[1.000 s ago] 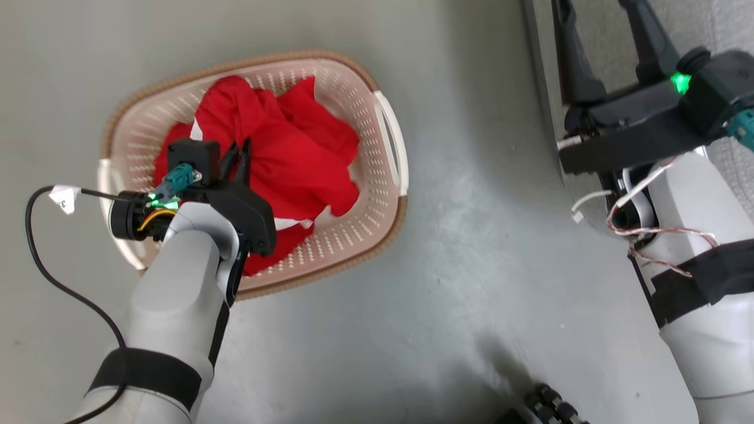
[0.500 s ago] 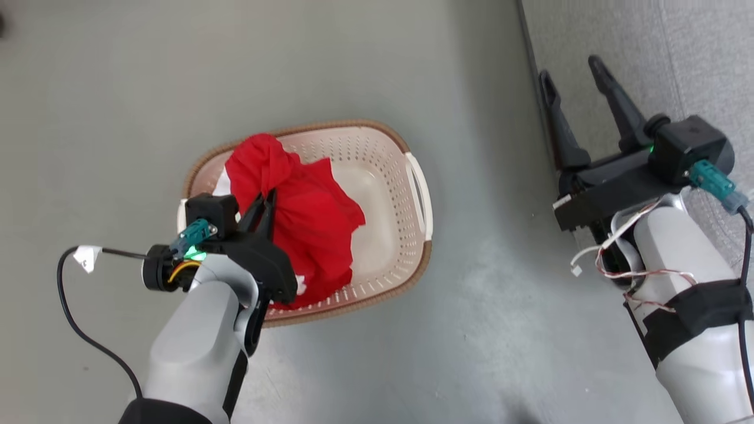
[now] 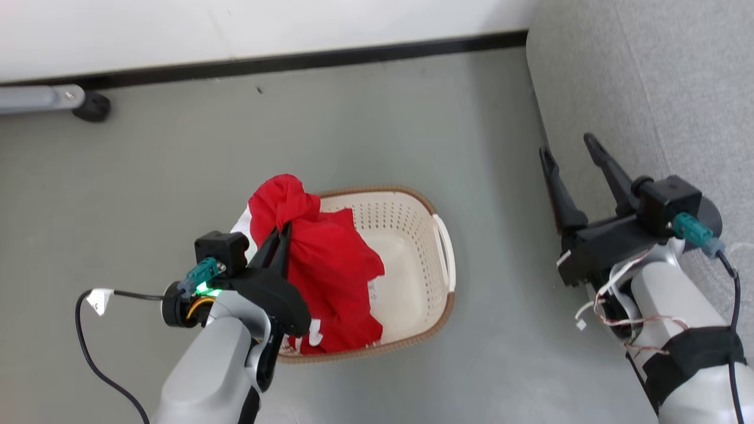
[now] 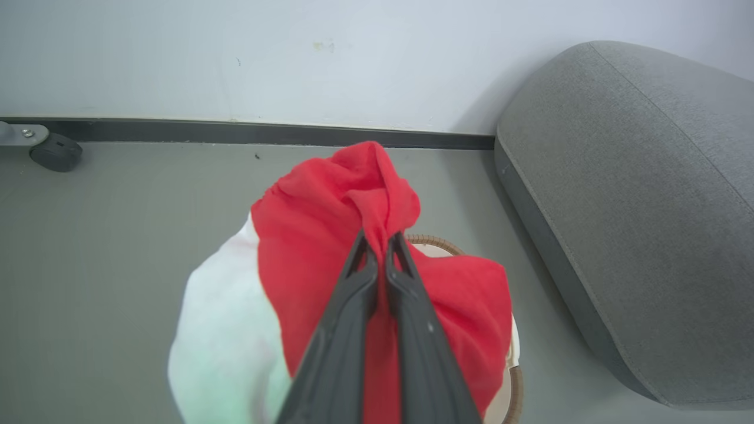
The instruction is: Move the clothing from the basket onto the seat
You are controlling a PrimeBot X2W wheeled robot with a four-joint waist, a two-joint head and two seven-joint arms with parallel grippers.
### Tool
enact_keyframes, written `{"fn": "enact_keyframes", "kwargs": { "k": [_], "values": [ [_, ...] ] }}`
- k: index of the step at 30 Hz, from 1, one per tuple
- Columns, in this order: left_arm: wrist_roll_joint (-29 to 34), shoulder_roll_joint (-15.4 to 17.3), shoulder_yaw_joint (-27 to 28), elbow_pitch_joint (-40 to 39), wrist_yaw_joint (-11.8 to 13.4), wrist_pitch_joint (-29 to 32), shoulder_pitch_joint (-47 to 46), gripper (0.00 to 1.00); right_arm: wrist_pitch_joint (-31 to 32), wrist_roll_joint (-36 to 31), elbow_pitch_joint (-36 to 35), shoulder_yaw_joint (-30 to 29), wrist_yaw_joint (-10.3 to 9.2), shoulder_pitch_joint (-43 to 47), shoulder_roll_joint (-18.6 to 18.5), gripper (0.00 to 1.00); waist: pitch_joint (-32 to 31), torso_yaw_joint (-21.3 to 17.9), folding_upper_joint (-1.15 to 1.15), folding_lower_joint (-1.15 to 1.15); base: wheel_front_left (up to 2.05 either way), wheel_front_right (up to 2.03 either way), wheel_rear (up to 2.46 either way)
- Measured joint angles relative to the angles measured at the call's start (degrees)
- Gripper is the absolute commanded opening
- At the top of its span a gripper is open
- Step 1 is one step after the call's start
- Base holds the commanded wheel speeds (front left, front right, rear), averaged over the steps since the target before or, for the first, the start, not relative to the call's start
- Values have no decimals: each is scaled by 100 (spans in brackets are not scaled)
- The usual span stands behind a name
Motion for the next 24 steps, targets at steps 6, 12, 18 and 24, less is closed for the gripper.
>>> {"fn": "enact_keyframes", "kwargs": {
  "k": [6, 12, 18, 24],
  "values": [
    [-20, -1, -18, -313, 1, 0, 283, 0, 0, 0, 169, 67, 7, 372, 34, 100, -497, 138, 0, 0, 0, 0, 0],
    [18, 0, 57, -744, 3, 0, 416, 0, 1, 0, 178, 81, 33, 594, 54, 100, -895, 270, 0, 0, 0, 0, 0],
    [172, 0, 146, -1322, 2, -2, 415, 0, 1, -1, 166, 94, 49, 632, 82, 100, -1099, 381, 0, 1, 0, 0, 0],
    [371, 25, 189, -1800, 2, -2, 411, 0, 1, -1, 167, 93, 49, 662, 83, 100, -1181, 420, 0, 2, 0, 0, 0]
  ]
}}
